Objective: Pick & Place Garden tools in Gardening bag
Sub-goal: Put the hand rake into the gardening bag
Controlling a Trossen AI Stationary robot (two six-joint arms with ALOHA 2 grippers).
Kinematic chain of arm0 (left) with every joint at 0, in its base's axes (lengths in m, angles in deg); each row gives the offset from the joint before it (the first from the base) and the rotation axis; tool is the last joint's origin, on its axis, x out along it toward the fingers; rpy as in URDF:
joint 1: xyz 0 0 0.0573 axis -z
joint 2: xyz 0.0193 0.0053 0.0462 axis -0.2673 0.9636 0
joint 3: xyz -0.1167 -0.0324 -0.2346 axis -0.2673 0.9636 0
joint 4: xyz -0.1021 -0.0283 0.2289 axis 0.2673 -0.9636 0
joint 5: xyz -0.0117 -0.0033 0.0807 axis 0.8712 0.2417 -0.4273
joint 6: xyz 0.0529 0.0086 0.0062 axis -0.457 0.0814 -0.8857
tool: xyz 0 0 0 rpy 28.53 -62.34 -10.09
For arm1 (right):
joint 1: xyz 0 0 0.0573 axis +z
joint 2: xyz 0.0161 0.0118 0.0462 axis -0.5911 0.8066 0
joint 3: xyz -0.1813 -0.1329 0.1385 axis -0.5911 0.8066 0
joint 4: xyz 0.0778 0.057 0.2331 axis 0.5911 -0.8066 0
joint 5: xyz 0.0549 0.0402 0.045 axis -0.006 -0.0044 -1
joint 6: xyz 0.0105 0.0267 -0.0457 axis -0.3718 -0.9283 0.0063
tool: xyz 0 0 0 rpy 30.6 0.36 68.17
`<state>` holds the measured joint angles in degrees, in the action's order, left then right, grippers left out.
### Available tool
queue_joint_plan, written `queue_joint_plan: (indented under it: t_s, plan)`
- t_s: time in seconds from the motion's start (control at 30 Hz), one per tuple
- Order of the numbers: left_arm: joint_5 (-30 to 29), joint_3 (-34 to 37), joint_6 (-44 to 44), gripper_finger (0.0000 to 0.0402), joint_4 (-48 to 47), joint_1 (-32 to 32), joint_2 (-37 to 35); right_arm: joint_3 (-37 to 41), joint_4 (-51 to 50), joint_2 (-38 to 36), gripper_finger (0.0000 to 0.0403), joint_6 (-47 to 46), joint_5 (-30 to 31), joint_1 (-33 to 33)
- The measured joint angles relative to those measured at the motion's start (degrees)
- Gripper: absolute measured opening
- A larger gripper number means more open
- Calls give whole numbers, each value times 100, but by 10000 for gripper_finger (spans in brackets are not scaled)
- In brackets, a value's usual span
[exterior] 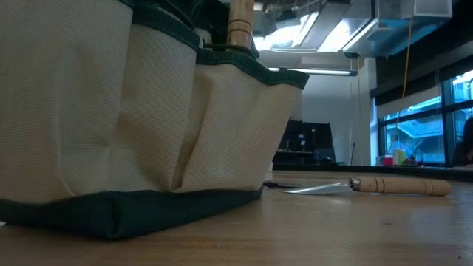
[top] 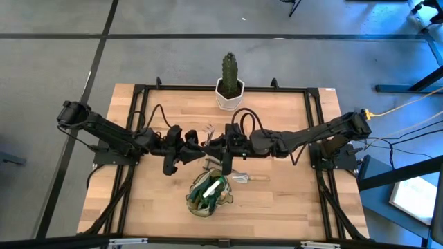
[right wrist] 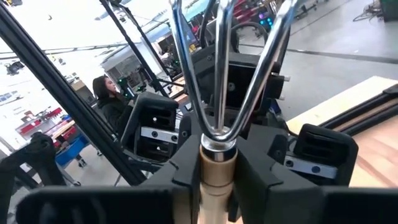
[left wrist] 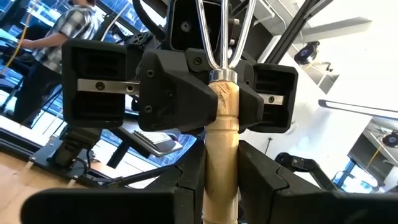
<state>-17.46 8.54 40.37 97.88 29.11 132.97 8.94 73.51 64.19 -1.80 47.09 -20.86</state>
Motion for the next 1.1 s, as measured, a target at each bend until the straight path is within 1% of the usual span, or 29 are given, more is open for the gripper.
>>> queue_joint_plan:
  t_s: [0.1,0.17,0.27,0.4,0.53,0.6,0.67,0.73,0.8,0.93,1.1]
  plan:
    - [23,0,79,64,-6,0,0,0,-8,0,67,-42,2,2]
    - [143,0,182,68,-9,-8,0,0,-24,0,67,-163,-5,2]
    - [409,2,330,94,-51,-4,-14,0,-161,-29,67,-305,-73,7]
    - [428,2,345,117,-102,116,-46,0,-395,-119,67,-462,-72,48]
    - [409,0,425,118,-593,209,-152,11,-603,-238,67,-469,36,99]
    - [384,0,490,112,-1180,268,-249,11,-820,-366,67,-466,257,155]
    - [169,0,587,104,-1726,363,-356,7,-942,-451,67,-465,417,201]
    - [-32,2,663,94,-2278,495,-508,7,-1136,-530,67,-455,464,255]
    - [-83,-2,837,82,-2767,680,-653,7,-1160,-543,67,-451,474,315]
    - [-145,0,1159,55,-3650,1280,-951,5,-1279,-604,67,-451,480,461]
    - [-663,-2,1562,9,-4157,2214,-1108,7,-1373,-603,67,-448,580,627]
